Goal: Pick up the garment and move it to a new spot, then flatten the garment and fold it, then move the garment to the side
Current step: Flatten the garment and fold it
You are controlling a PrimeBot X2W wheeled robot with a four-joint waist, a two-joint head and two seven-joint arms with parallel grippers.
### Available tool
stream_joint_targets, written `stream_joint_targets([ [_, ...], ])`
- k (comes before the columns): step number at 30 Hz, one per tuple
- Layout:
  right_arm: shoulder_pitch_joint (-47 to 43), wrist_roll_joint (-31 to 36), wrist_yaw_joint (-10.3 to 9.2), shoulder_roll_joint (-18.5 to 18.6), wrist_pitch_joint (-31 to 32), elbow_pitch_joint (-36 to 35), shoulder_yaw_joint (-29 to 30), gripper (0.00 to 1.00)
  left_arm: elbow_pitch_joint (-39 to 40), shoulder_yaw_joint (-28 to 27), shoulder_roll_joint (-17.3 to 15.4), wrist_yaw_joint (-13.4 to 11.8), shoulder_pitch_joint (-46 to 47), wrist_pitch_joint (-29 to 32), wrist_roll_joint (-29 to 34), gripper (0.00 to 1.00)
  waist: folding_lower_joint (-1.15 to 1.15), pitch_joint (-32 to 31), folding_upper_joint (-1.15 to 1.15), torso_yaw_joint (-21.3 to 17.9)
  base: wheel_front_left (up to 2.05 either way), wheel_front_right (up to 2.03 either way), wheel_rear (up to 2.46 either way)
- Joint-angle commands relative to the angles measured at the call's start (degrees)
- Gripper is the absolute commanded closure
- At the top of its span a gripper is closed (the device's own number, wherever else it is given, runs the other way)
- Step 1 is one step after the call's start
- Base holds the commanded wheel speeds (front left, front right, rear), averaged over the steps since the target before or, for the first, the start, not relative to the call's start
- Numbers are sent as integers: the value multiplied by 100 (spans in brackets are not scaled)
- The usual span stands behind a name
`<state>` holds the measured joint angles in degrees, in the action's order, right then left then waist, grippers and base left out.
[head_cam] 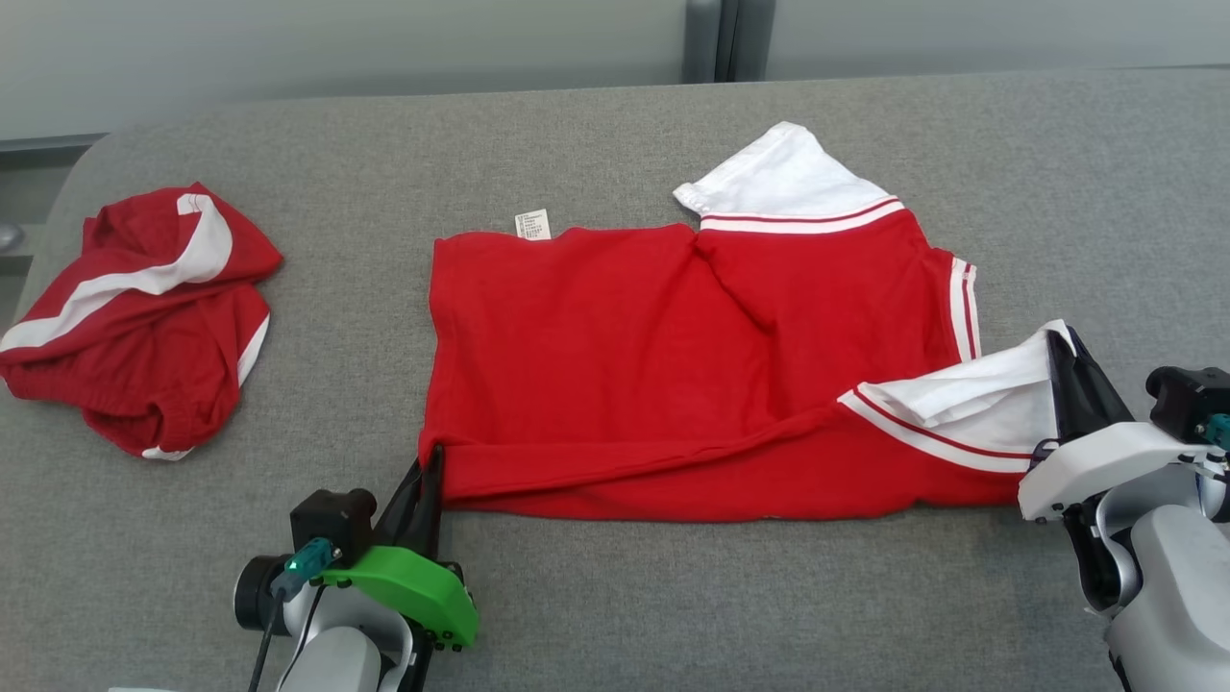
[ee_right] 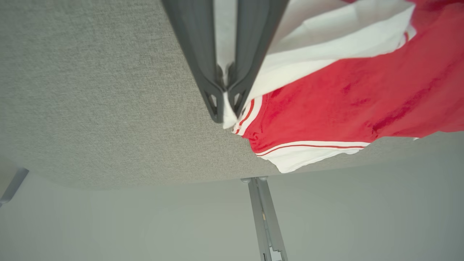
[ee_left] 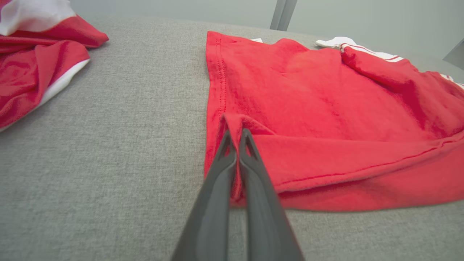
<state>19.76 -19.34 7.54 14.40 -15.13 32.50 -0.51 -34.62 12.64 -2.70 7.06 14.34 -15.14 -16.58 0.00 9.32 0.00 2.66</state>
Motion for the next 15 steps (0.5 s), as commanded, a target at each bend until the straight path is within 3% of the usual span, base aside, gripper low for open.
stream_joint_targets([
  [1, 76, 58, -10, 31, -2, 24, 21, 100, -6, 15, -38, -29, 115, 3, -38, 100, 0, 84, 0, 28, 0, 0, 0],
  [15, 400, 145, -10, 31, -1, 144, 61, 100, 24, 136, -38, -168, 414, 3, -153, 100, 0, 341, 0, 54, 0, 0, 0],
])
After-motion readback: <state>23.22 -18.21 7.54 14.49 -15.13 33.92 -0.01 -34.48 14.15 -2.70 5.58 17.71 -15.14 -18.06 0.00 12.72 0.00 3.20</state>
